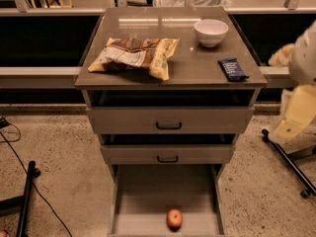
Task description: Pick apple from bottom drawer and place on counter
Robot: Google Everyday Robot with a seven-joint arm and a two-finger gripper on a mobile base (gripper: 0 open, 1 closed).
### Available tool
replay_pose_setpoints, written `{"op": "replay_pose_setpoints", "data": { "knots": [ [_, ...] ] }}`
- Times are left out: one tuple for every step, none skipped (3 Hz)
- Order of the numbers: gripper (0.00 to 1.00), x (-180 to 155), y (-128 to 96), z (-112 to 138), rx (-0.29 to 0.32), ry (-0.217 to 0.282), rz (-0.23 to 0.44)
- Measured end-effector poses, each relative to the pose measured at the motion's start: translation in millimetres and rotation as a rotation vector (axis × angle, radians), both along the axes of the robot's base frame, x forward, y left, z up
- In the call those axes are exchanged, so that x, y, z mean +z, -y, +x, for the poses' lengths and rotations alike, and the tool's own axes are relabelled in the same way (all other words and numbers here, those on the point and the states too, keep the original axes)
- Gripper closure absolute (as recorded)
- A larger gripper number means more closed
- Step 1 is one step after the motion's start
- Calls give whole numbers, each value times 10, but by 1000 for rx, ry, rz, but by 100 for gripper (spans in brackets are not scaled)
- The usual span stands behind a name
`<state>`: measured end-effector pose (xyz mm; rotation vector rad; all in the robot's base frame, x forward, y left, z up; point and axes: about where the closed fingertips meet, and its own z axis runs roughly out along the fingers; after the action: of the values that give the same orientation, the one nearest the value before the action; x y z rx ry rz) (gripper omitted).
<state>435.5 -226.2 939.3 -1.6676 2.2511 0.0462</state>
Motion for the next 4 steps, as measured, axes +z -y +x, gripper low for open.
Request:
{"op": "replay_pose_setpoints", "data": {
  "knots": [
    [0,-669,-1,-218,-67,-41,197],
    [0,-1645,1,-505,-72,-154,335],
    [0,-1906,-8,-603,-64,-199,355],
    [0,-2024,-183,-620,95,-253,294]
  ]
}}
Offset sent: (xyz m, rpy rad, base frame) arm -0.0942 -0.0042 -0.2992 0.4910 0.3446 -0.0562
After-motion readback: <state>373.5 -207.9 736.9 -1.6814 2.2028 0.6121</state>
